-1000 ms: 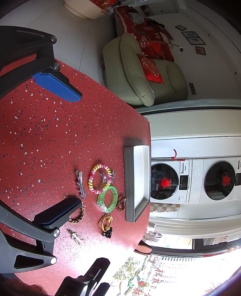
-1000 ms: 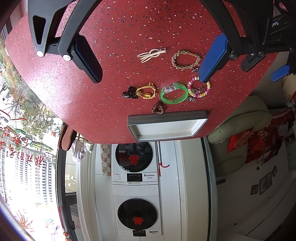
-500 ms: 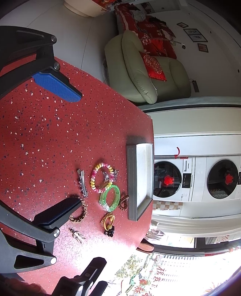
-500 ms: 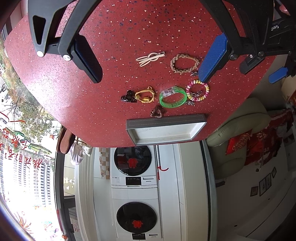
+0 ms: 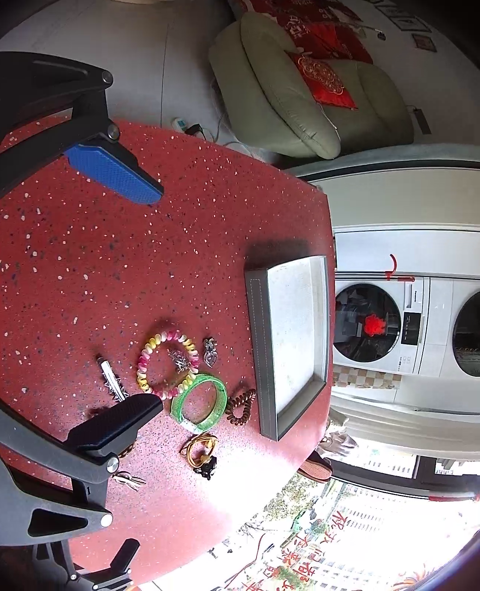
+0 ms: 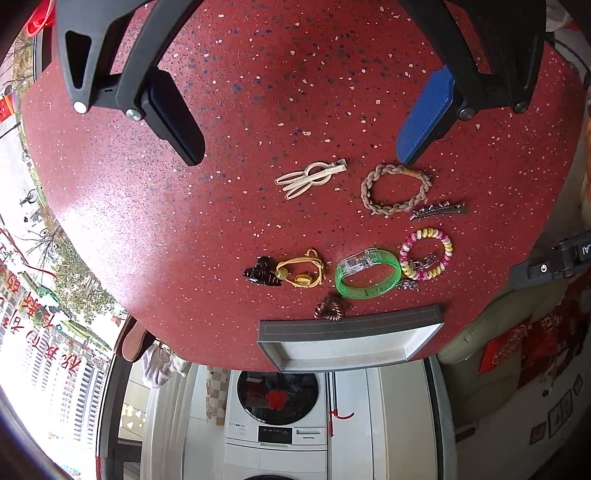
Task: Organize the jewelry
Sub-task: 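Grasp the pink-yellow beaded bracelet with the left tool while the right tool grasps the white hair pin, then carry the beaded bracelet and white hair pin into the tray and release both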
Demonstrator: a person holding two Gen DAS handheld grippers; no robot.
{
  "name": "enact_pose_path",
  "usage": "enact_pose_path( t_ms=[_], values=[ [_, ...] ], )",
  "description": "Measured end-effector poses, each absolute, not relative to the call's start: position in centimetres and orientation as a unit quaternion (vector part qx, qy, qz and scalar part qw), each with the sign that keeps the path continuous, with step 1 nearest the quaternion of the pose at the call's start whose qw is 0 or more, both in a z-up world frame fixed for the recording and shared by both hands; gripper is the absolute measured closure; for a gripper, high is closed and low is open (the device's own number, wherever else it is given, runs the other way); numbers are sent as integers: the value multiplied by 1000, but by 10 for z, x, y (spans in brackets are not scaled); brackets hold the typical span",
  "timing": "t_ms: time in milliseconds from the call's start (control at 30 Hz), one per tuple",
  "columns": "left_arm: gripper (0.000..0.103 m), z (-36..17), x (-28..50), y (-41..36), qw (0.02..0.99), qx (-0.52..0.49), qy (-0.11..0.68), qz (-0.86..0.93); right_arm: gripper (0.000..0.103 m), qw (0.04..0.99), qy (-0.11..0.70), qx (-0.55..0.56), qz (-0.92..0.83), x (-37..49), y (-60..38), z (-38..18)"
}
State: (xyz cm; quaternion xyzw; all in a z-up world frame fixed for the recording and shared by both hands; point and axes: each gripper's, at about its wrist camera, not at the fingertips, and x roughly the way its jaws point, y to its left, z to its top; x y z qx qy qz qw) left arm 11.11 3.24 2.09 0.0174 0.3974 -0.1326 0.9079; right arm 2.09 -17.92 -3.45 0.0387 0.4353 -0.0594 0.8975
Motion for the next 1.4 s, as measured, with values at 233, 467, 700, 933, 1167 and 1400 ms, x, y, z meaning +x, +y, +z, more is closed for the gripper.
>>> enact_pose_path(
  t_ms=[233,467,700,933,1167,1400],
  values=[
    [10,-15,154,18,871,23,457,-179,21,873,476,70,-76,38,-178,-55],
    [12,-35,171,-1,855,37,476,-202,33,866,486,70,-99,62,-172,-60],
    [32,-45,177,-17,843,43,491,-214,65,867,489,54,-85,62,-178,-56],
    [73,-45,174,-17,844,46,486,-223,83,869,487,63,-59,63,-190,-55],
    [75,-41,170,-3,844,15,484,-231,83,878,465,111,-24,64,-204,-46],
    [75,-14,168,11,855,-16,467,-225,83,895,430,117,0,77,-212,-15]
  ],
)
